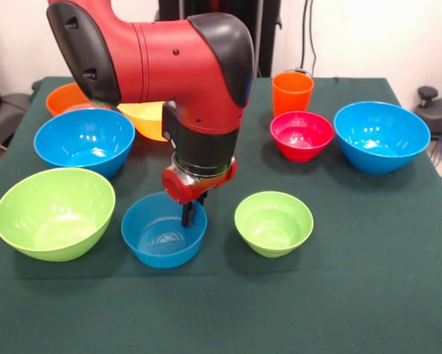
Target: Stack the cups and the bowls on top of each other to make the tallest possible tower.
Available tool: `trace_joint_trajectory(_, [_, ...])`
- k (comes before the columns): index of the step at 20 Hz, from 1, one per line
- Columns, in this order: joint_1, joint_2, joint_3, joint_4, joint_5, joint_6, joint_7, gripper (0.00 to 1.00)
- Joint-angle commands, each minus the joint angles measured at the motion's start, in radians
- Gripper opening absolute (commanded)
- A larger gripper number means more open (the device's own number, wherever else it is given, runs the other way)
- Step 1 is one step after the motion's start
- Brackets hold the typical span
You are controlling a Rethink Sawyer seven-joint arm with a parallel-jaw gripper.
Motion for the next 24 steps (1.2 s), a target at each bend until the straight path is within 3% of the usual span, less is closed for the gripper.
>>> trace_joint_trajectory(1, [0.011,-0.012,-0.056,0.074,-0.059,-0.106,-0.024,0.00])
trace_joint_trajectory(6, [0.056,-0.047,-0.104,0.089,-0.082,-0.128,0.047,0.00])
trace_joint_trajectory(24, [0.108,-0.173,-0.148,0.197,0.015,-0.125,0.076,0.00])
